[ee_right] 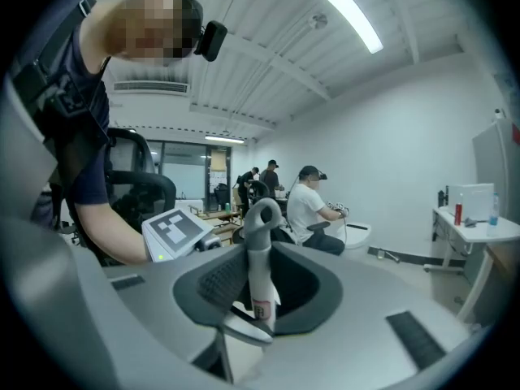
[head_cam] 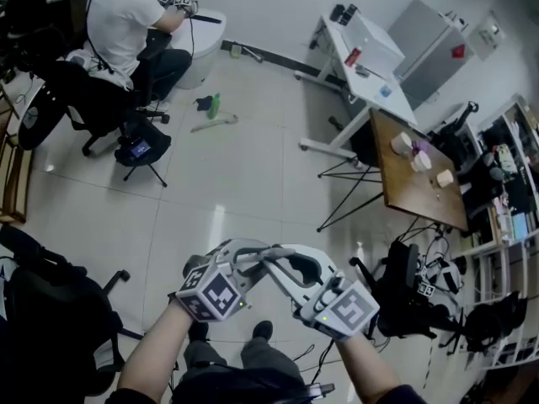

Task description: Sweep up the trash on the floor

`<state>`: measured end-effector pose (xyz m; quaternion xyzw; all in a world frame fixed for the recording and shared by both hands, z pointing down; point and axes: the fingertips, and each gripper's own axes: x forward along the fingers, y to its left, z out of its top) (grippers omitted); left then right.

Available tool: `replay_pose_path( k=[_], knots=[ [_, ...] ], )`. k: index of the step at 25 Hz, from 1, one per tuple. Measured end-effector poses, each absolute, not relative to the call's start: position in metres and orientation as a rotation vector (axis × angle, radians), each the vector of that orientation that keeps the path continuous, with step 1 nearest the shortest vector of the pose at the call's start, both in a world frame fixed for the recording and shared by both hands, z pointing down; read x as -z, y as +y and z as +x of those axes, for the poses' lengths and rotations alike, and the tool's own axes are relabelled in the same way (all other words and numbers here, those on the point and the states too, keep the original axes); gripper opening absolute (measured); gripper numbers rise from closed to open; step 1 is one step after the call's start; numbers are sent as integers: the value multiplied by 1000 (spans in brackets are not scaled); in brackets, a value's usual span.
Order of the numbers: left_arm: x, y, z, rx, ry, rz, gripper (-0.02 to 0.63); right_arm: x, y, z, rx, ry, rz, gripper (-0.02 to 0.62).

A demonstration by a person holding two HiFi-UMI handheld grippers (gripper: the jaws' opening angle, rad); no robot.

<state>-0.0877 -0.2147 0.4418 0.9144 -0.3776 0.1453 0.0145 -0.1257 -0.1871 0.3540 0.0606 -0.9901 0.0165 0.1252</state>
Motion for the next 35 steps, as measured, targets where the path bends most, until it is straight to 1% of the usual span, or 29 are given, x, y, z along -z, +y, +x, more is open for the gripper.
replay_pose_path(
  k=[5, 8, 15, 21, 25, 32, 35],
  knots=[
    [-408, -215, -95, -381, -1355, 2760, 89, -324, -184, -126, -36, -2945, -230, 103],
    [-388, -222, -93, -430, -1538, 2647, 89, -302, -190, -117, -48, -3004, -447, 103],
    [-329, -221, -62, -596, -2012, 2301, 91, -242, -189, -63, -49, -3076, -805, 99],
    [-314, -197, -42, -597, -2235, 2041, 91, -226, -163, -31, -4, -2982, -1168, 100],
    [-307, -165, -20, -460, -2294, 1943, 91, -222, -130, -13, 28, -2868, -1344, 100],
    [-304, -105, 19, -211, -2359, 1835, 87, -235, -74, 29, -133, -2713, -1468, 100],
    [-304, -78, 44, -139, -2351, 1852, 87, -220, -40, 46, -103, -2699, -1533, 98]
  ],
)
